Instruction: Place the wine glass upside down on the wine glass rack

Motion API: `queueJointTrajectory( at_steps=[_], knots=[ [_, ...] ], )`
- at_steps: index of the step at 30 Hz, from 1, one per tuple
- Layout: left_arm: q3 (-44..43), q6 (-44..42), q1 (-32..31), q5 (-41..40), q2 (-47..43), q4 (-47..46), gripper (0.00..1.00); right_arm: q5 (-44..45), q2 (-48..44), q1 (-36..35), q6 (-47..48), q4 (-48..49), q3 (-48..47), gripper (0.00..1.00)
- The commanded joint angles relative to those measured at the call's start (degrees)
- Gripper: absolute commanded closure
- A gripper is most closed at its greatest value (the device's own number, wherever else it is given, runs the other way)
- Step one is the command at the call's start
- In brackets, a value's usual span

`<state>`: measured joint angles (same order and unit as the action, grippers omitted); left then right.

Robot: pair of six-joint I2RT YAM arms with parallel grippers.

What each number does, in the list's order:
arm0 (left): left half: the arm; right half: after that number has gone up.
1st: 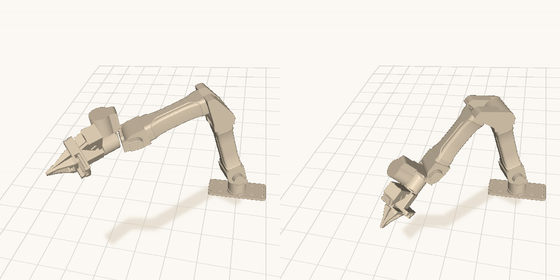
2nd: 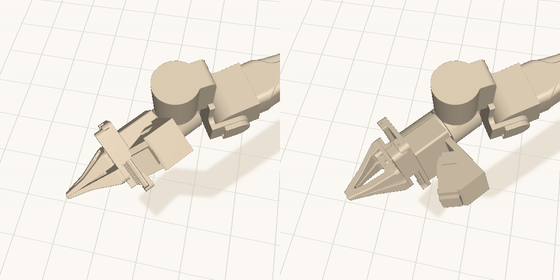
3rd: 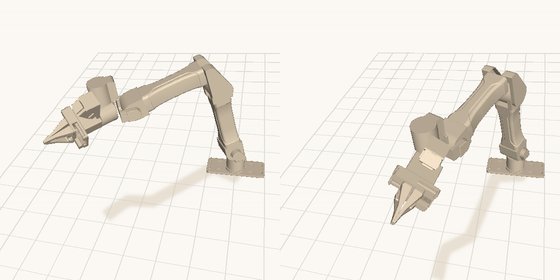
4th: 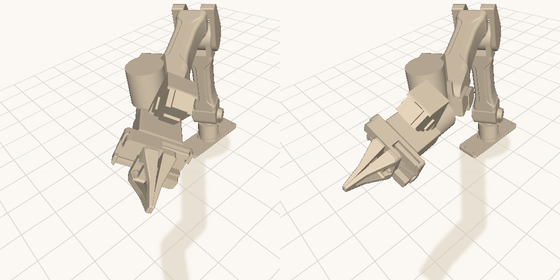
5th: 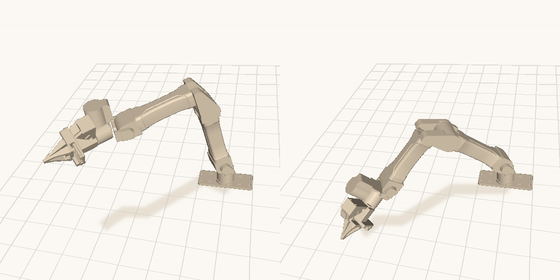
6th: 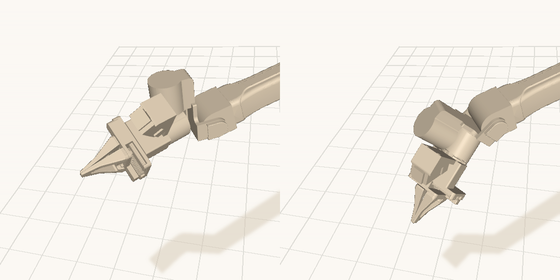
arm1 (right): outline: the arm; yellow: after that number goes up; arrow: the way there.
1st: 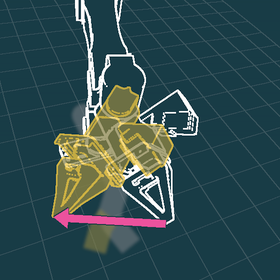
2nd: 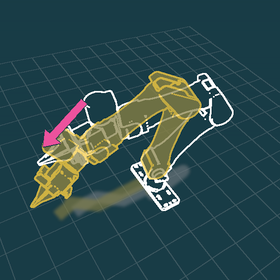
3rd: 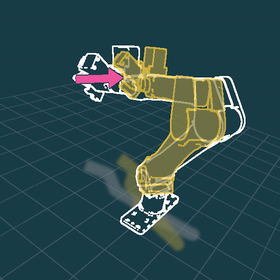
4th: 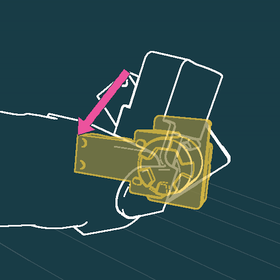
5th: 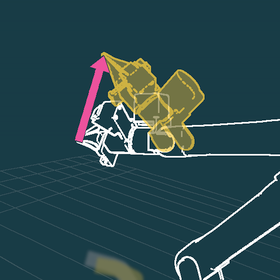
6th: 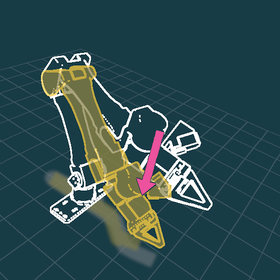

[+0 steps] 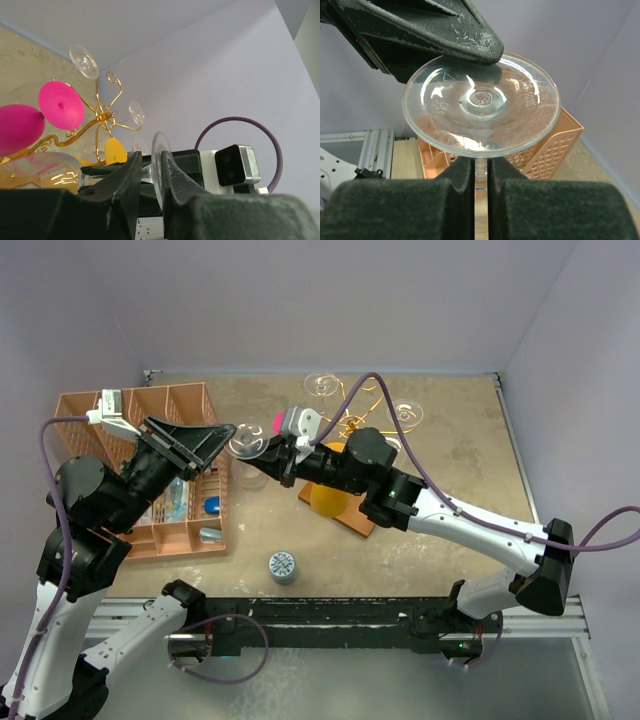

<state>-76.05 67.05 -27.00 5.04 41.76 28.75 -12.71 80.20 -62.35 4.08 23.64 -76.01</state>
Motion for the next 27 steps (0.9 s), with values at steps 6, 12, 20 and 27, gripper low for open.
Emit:
queueJointTrajectory(
  at_steps=[6,12,20,27],
  knots=[
    [-0.54,-0.22,0.32,2.29,0.25,-1.46,0.94,-1.26,-0.51,-0.37,1.63,5.98,-3.66,1.00],
    [-0.72,-0.44,0.29,3.54,0.16,-6.58,1.00,0.79,-0.91,-0.33,0.14,6.55,-3.35,1.00],
    [-3.74,-2.37,0.28,-1.66,1.28,-10.76,1.00,2.16,-4.79,-0.40,0.08,6.60,-0.15,0.50],
    [-3.53,-4.28,0.29,-7.06,2.02,-13.26,1.00,6.27,-10.58,-0.33,1.44,10.80,6.77,0.27]
  ],
)
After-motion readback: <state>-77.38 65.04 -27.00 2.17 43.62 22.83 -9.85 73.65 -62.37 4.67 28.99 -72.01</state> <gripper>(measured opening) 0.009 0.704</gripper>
